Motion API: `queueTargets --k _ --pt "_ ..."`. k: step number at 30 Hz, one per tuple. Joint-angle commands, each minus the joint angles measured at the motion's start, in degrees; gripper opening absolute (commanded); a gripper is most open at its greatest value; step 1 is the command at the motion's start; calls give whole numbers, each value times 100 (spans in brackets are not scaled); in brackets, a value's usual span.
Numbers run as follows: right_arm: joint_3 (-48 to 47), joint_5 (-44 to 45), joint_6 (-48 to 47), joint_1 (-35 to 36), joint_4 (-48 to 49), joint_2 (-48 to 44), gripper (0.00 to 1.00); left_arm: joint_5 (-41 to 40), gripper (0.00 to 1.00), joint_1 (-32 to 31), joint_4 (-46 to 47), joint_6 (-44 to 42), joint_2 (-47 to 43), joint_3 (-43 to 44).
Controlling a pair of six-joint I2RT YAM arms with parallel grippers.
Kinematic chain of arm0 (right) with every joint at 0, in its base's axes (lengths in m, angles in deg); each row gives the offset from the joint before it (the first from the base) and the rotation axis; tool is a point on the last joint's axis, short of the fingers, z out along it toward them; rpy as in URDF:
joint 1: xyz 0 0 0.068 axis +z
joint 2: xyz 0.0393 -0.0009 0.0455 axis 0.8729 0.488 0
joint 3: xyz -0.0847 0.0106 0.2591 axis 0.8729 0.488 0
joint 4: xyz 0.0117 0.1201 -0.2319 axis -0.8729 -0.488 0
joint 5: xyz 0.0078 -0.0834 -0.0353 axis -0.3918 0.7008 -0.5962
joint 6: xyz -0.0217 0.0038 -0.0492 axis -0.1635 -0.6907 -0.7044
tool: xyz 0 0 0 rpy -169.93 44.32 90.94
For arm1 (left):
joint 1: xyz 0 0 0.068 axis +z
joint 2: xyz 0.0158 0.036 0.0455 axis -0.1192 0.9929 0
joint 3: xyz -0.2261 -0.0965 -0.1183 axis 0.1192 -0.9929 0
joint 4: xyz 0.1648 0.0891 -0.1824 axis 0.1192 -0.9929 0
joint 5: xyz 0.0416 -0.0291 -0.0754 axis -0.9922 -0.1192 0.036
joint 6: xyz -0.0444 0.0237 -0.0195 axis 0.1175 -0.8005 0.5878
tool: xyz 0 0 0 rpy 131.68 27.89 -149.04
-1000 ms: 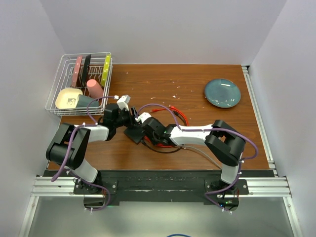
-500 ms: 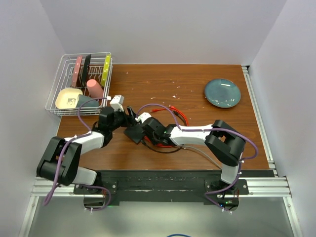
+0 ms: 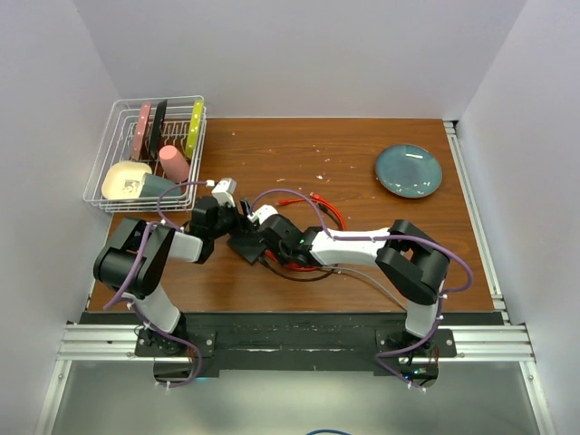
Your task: Insert the plug into the switch port
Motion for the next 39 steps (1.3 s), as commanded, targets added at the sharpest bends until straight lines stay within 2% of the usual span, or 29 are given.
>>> queueTargets --k 1,21,32,39 --pt "-332 114 67 17 -33 73 0 233 70 39 -35 8 149 189" --pt "-516 96 216 184 196 64 0 585 59 39 -343 34 369 392" --pt "-1026 236 -109 175 -261 310 0 796 56 39 -519 -264 369 445" --pt "-1079 210 -22 175 -112 310 0 937 51 30 -572 -361 377 462"
